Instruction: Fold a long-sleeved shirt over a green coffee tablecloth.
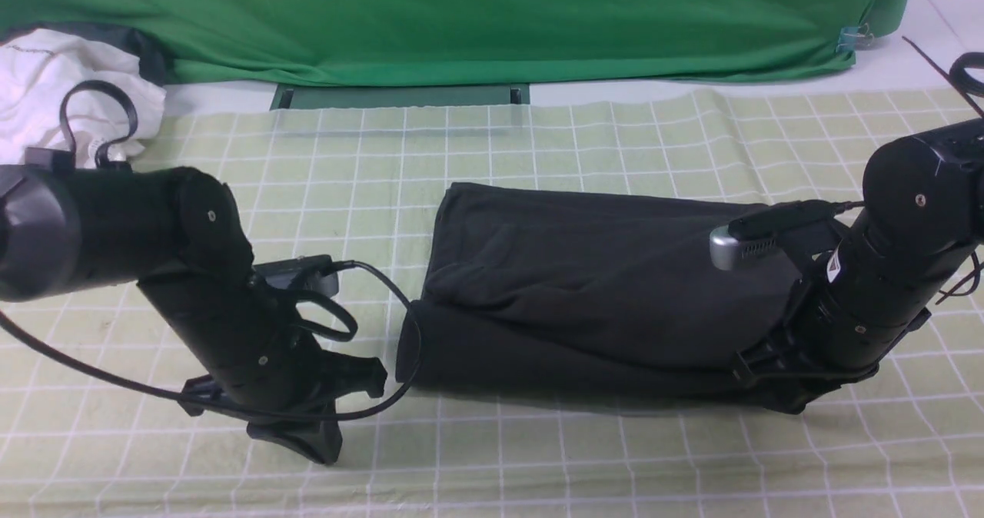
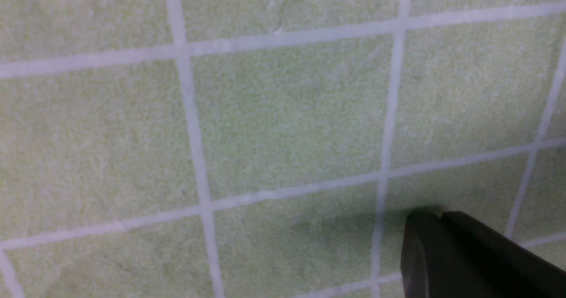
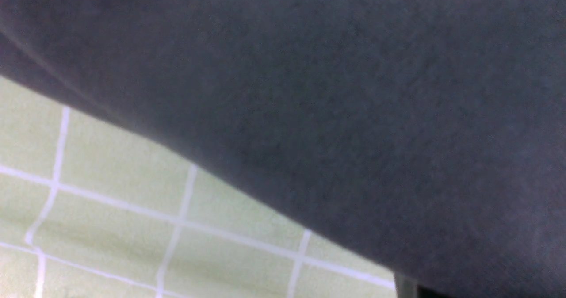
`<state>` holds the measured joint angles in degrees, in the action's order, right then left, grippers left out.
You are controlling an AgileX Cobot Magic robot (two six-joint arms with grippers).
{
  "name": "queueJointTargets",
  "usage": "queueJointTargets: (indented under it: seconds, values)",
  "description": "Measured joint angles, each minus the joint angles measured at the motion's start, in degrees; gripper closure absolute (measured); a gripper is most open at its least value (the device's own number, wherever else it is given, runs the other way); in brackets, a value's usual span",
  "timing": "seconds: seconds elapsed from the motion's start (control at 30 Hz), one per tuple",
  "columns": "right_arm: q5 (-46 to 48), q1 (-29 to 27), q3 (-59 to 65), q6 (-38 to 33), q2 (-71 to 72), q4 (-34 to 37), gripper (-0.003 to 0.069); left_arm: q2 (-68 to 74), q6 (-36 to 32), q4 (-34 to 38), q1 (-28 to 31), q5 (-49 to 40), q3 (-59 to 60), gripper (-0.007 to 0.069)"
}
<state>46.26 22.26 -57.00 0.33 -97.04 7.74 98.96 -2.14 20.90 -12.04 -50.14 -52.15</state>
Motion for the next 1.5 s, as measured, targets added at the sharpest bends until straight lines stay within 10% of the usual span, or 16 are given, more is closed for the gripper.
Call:
queueJointTargets:
  seconds: [0.27, 0.8, 0.97, 1.2, 1.5]
  values:
    - [-0.69, 0.0, 0.0, 0.57, 0.1, -0.06, 0.0587, -1.17, -5.12, 5.67, 0.0, -1.12, -5.41, 0.0562]
    - [-1.56, 0.0, 0.05, 0.7, 0.1, -0.1, 0.0587, 6.25, -19.55, 21.37, 0.0, 8.59, -5.54, 0.0158]
    - [-1.69, 0.0, 0.06, 0.7, 0.1, -0.17, 0.0583, 7.38, -23.46, 26.01, 0.0, 9.02, -5.81, 0.0215]
    - [-1.72, 0.0, 0.11, 0.74, 0.12, -0.22, 0.0577, 7.53, -25.55, 26.88, 0.0, 7.99, -5.81, 0.0555]
    - [3.13, 0.0, 0.11, 0.74, 0.17, 0.21, 0.0576, -0.91, -25.55, 26.21, 0.0, 0.06, 1.12, 0.0571]
